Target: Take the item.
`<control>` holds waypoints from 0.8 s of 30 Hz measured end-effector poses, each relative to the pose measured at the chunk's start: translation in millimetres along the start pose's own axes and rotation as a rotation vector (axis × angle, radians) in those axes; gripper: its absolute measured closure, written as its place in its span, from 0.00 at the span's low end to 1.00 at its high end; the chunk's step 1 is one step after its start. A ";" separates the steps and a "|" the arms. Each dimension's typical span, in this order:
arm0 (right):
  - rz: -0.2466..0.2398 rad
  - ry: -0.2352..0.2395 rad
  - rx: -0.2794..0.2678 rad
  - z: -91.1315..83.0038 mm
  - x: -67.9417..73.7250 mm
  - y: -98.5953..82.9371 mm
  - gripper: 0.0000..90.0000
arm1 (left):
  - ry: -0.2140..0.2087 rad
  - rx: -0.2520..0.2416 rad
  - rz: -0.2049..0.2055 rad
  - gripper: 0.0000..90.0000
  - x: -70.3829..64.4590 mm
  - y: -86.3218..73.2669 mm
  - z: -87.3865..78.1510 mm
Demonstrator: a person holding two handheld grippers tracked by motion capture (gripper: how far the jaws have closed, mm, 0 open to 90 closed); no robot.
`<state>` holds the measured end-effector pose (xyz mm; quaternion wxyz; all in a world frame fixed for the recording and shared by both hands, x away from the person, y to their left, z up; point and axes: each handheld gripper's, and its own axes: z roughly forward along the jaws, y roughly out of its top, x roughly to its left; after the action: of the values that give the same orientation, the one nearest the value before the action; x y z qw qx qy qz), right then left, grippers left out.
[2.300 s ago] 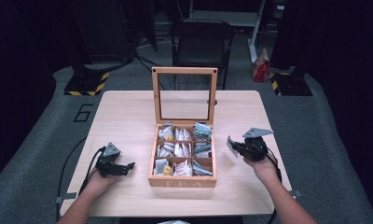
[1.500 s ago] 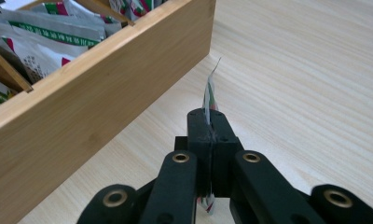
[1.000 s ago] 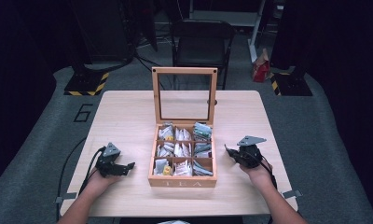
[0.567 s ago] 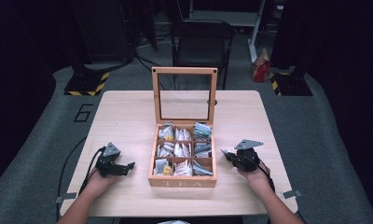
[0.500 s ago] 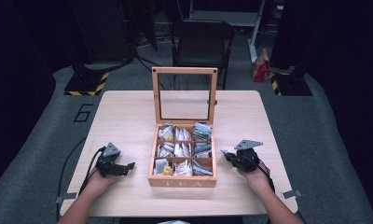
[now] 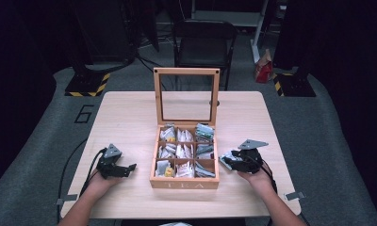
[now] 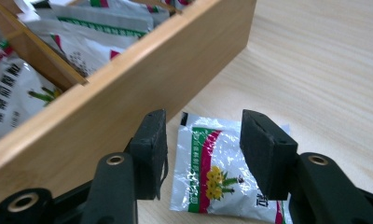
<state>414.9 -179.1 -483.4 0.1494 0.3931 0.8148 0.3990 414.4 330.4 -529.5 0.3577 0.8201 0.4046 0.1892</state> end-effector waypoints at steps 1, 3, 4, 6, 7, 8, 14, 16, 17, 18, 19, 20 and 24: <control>-0.003 0.003 -0.007 -1.4 0.8 1.5 0.56 | 0.000 0.001 0.000 0.13 0.0 0.0 0.0; -0.004 0.004 -0.010 -4.4 2.0 4.4 0.56 | -0.001 0.000 -0.003 0.13 -0.2 0.0 0.0; -0.010 0.003 -0.016 -5.8 2.4 5.6 0.56 | 0.000 0.001 0.000 0.13 0.0 0.0 -0.1; -0.010 0.004 -0.023 -9.3 3.5 8.2 0.56 | -0.001 0.000 -0.003 0.13 -0.2 0.0 0.0; -0.016 0.003 -0.031 -11.8 3.3 9.9 0.56 | -0.001 0.000 -0.003 0.13 -0.2 0.0 0.0; -0.016 0.001 -0.033 -13.4 3.0 10.6 0.56 | -0.001 0.000 -0.003 0.13 -0.2 0.0 0.0; -0.003 -0.014 -0.051 -20.4 -1.3 13.4 0.56 | -0.001 0.000 -0.002 0.13 -0.1 0.0 0.0; 0.004 -0.020 -0.059 -23.4 -3.5 13.5 0.56 | -0.001 0.001 -0.001 0.13 -0.1 0.0 0.0; 0.005 -0.025 -0.063 -24.8 -4.8 13.4 0.56 | 0.000 0.000 0.000 0.13 0.0 0.0 0.0; 0.008 -0.033 -0.067 -26.4 -5.9 13.1 0.56 | 0.000 0.001 0.000 0.13 -0.1 0.0 0.0; 0.011 -0.036 -0.068 -27.7 -7.1 12.7 0.56 | 0.000 0.001 0.000 0.13 0.0 0.0 0.0; 0.014 -0.042 -0.067 -28.9 -8.1 12.0 0.56 | 0.000 0.000 -0.002 0.13 -0.1 0.0 0.0; 0.025 -0.069 -0.068 -33.3 -13.2 5.3 0.56 | -0.001 0.000 -0.003 0.13 -0.2 -0.1 0.0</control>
<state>407.6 -204.9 -459.0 0.1856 0.4114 0.7902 0.4145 414.2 330.2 -529.6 0.3580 0.8195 0.4058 0.1883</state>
